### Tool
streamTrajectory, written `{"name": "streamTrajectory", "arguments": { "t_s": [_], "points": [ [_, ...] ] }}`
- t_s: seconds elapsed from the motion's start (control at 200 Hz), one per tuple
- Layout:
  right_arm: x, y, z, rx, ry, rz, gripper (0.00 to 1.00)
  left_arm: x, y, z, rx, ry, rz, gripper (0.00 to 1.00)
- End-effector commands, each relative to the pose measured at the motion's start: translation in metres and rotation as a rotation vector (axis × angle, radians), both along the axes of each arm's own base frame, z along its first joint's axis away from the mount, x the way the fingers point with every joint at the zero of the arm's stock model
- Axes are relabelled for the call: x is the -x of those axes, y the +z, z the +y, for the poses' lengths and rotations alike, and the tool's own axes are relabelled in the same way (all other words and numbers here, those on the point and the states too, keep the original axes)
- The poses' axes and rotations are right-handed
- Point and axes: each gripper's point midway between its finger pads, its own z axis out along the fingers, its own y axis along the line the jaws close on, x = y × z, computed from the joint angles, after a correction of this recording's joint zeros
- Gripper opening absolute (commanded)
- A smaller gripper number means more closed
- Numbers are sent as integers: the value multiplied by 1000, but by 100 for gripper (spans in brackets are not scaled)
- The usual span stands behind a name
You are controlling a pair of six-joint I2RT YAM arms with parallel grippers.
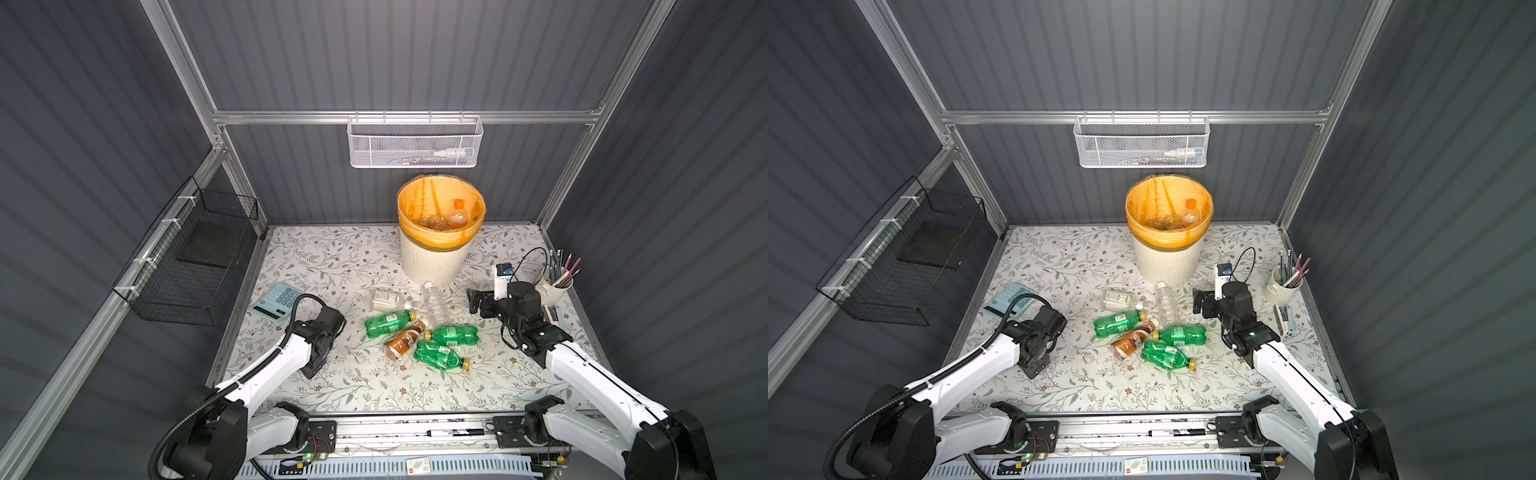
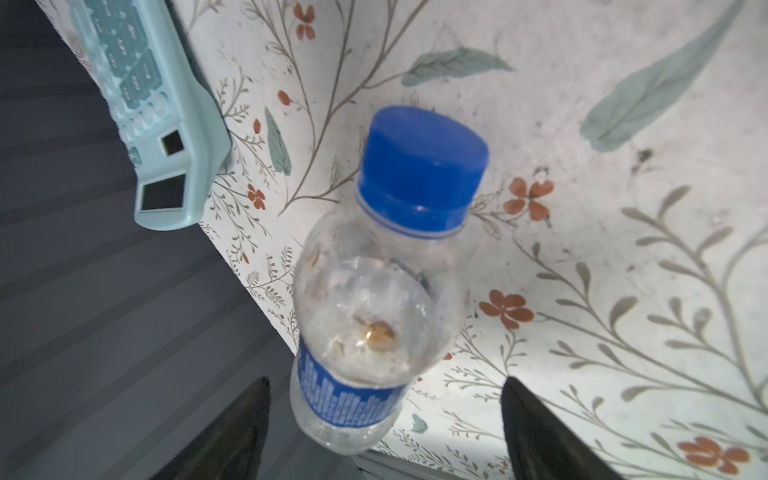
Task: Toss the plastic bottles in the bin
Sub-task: 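Lower the left gripper onto the blue-capped water bottle and close, then lift the blue-capped bottle with the left gripper over the bin and open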
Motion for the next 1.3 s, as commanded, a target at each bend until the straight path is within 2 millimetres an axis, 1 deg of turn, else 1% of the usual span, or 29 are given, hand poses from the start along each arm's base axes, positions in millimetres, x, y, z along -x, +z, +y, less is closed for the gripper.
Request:
{"name": "streamTrajectory", "arguments": {
  "t_s": [0.0,0.13,0.22,0.315,0.475,0.635,0.735,0.886,1.011,1.101,1.141,1.196,1.271,1.296],
  "points": [
    [1,-5,0,-29,11,22,99,-5,-3,2,-15,21,13,85],
    [-2,-5,-5,-32,5,27,99,-6,-12,4,-42,32,44,85],
    [-5,-5,-10,-41,-2,35,99,-10,-12,6,-62,42,43,83],
    [-8,-5,-14,-60,-11,40,99,-9,-16,7,-65,50,64,81],
    [-11,-10,-17,-84,-15,56,99,-11,-19,6,-71,57,75,78],
    [-12,-14,-20,-89,-28,70,99,-15,-21,-1,-32,73,77,66],
    [-13,-13,-21,-93,-30,71,99,-19,-20,-8,16,97,55,56],
    [-14,-14,-25,-92,-42,75,99,-31,-9,-19,89,104,-10,46],
    [-14,-14,-28,-100,-50,76,99,-49,11,-28,139,102,-101,43],
    [-13,-14,-29,-104,-53,78,99,-68,38,-37,195,102,-207,42],
    [-13,-13,-29,-105,-55,76,99,-79,57,-41,231,104,-274,41],
    [-13,-13,-30,-105,-60,75,99,-95,88,-48,288,109,-382,41],
    [-12,-11,-32,-103,-68,73,99,-114,138,-54,364,124,-553,41],
    [-11,-9,-32,-105,-71,69,99,-120,158,-56,393,127,-613,42]
  ]
}}
